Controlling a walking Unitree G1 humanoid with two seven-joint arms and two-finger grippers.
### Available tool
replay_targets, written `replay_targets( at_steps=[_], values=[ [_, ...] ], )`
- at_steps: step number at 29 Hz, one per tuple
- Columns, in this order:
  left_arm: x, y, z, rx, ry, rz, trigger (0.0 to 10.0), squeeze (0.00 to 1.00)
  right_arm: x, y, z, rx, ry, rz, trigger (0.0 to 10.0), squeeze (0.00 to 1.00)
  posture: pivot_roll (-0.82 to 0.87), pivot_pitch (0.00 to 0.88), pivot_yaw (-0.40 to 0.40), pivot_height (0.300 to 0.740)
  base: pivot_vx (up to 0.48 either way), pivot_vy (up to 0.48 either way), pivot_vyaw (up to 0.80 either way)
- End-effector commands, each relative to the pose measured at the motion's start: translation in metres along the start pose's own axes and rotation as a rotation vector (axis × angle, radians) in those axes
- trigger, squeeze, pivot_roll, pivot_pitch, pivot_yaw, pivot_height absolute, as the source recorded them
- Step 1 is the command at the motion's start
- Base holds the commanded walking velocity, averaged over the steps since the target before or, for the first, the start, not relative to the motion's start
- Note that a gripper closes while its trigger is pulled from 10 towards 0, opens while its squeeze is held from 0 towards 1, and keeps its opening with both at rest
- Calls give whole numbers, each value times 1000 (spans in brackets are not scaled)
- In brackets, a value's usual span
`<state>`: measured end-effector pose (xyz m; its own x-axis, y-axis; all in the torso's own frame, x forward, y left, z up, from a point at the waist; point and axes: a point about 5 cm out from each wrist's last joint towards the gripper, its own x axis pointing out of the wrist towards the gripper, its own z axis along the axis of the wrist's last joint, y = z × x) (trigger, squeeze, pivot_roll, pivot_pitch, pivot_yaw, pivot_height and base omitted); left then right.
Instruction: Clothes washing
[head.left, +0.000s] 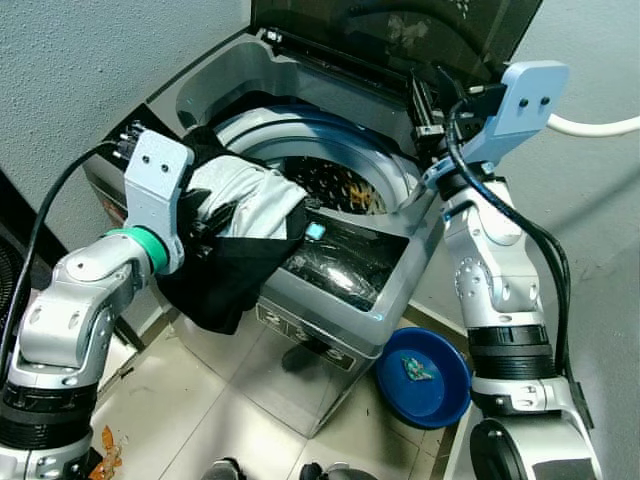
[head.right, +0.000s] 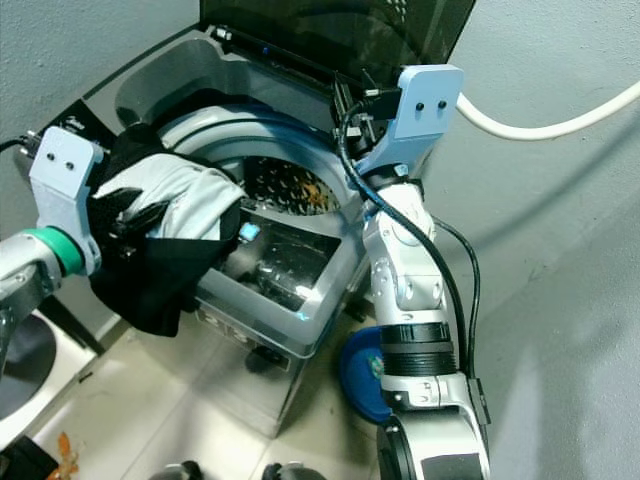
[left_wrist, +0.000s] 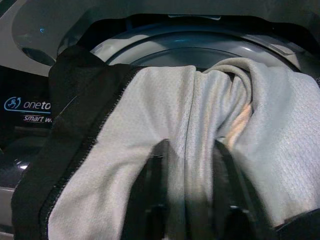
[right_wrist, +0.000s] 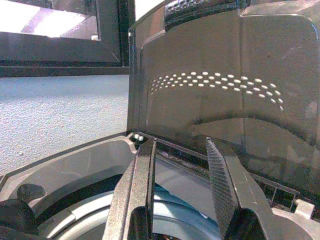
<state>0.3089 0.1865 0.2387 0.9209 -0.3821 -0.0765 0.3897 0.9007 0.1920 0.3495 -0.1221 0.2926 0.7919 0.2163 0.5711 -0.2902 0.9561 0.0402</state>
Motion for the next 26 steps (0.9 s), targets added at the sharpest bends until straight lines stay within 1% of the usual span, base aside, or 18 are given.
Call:
replay_targets(
  at_steps=[1,6,7,9,10,12,13,14,15,16,18,21,22,23,24,25,26],
  values=[
    [1,1,-11,-21,43,8,0,0,-1,-2,0,-7,6,-1,10000,0,96,87,-34,740,0,0,0],
    [2,3,-6,-11,16,24,0,0,-1,-2,0,-6,6,-1,10000,0,95,89,-33,740,0,0,0],
    [3,6,8,44,-50,39,0,0,-1,-2,0,-5,7,-2,10000,0,94,90,-32,740,0,0,0],
    [3,6,8,44,-50,39,0,0,-1,-2,0,-5,7,-2,10000,0,94,90,-32,740,0,0,0],
    [3,6,13,68,-73,41,0,0,-1,-2,0,-5,7,-2,10000,0,94,90,-32,740,0,0,0],
    [7,9,28,154,-146,59,0,0,-1,-2,0,-4,7,-3,10000,0,93,94,-32,740,0,0,0],
    [13,12,39,184,-198,66,4431,0,-1,-2,0,-3,7,-4,10000,0,89,96,-32,740,0,0,0],
    [13,12,39,184,-198,66,4431,0,-1,-2,0,-3,7,-4,10000,0,89,96,-32,740,0,0,0],
    [18,15,49,208,-239,72,10000,0,-1,-1,0,-2,6,-4,10000,0,89,96,-32,740,0,0,0],
    [18,15,49,208,-239,72,10000,0,-1,-1,0,-2,6,-4,10000,0,89,96,-32,740,0,0,0],
    [35,18,71,248,-315,71,10000,0,-1,-1,1,-2,4,-4,10000,0,78,96,-28,740,0,0,0],
    [51,17,94,303,-391,60,10000,0,-1,-1,2,-3,0,-5,10000,0,68,96,-28,740,0,0,0],
    [51,17,94,303,-391,60,10000,0,-1,-1,2,-3,0,-5,10000,0,68,96,-28,740,0,0,0],
    [56,18,110,333,-453,73,10000,0,-1,-1,3,-5,-1,-7,10000,0,68,96,-28,740,0,0,0],
    [56,18,110,333,-453,73,10000,0,-1,-1,3,-5,-1,-7,10000,0,68,96,-28,740,0,0,0],
    [60,17,121,354,-497,82,10000,0,-2,-1,3,-6,-2,-8,10000,0,68,96,-28,740,0,0,0],
    [60,17,121,354,-497,82,10000,0,-2,-1,3,-6,-2,-8,10000,0,68,96,-28,740,0,0,0]
  ],
)
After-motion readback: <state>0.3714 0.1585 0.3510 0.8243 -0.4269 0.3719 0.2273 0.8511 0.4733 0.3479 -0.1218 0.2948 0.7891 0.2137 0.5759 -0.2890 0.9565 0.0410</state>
